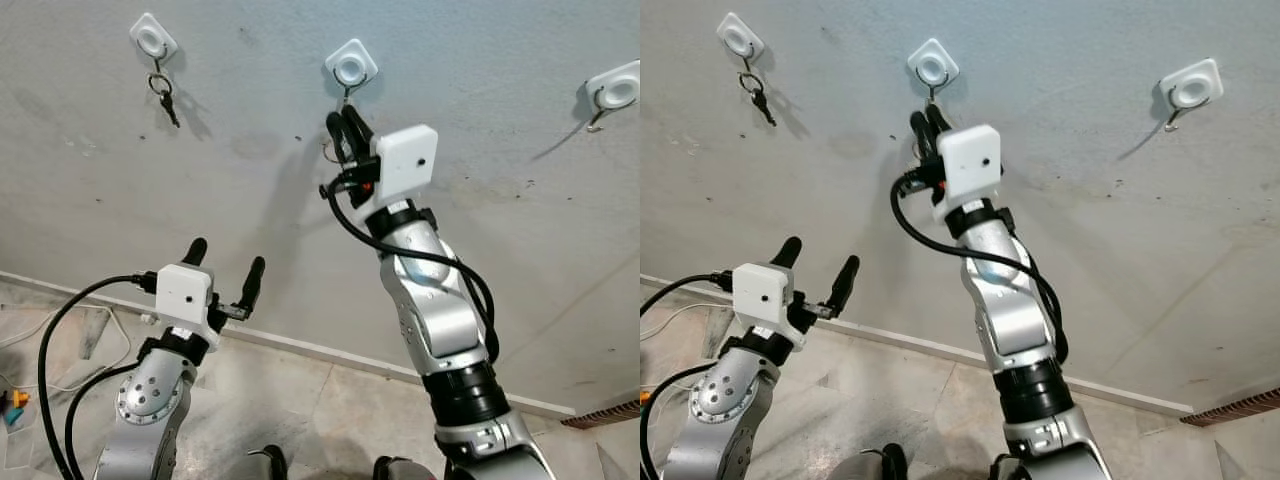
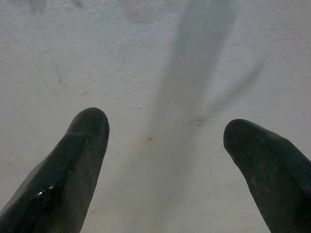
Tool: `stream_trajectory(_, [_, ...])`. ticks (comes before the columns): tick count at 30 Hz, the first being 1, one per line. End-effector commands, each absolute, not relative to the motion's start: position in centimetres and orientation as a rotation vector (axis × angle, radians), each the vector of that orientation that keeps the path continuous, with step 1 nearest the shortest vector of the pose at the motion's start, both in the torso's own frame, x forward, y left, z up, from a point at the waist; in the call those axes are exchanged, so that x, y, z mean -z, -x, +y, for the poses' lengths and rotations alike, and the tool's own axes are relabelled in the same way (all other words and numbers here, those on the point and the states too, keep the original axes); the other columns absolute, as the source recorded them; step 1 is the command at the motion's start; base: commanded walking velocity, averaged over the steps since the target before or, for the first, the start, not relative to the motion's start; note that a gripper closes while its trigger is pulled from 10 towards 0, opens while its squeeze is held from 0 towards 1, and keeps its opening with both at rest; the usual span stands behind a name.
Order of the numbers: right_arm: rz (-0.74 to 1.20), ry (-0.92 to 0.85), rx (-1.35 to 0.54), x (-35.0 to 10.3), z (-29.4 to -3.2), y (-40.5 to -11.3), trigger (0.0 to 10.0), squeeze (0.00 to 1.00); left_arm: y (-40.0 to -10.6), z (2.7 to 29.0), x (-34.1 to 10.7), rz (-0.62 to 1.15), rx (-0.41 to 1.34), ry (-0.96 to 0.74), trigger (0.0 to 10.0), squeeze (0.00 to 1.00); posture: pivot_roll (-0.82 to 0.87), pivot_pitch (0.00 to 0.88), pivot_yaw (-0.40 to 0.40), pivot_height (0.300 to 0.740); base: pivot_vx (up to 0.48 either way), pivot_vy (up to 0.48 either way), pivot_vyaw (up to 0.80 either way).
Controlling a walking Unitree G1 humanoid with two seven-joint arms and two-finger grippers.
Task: Hang keys on a hook
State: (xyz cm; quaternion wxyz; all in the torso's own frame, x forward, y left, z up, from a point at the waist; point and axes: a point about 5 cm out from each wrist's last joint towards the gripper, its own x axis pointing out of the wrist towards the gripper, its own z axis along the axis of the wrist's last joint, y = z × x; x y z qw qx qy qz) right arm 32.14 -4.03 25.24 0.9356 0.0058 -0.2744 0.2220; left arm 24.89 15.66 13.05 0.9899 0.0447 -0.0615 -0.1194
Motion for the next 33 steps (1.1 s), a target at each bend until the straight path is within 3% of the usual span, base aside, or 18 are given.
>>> stream_trajectory(1, [-0.585, -0.022, -0.470, -25.8, -3.6, -32.1, 10.0, 0.00, -24.6, 16.1, -13.0, -0.109, 0.221, -0.099, 10.0, 0.00, 0.09, 0.236, 0.045, 0.740, 0.000, 0.000, 0.00])
stream_trajectory(18, [-0.653, 0.006, -0.454, -27.2, -4.2, -31.5, 10.0, 0.00, -24.8, 15.9, -13.1, -0.105, 0.226, -0.101, 10.0, 0.00, 0.08, 0.232, 0.061, 0.740, 0.000, 0.000, 0.00])
stream_trajectory(33, [-0.578, 0.069, -0.404, -24.8, -7.2, -30.6, 10.0, 0.00, -25.2, 15.9, -13.2, -0.104, 0.236, -0.099, 10.0, 0.00, 0.07, 0.231, 0.069, 0.740, 0.000, 0.000, 0.00])
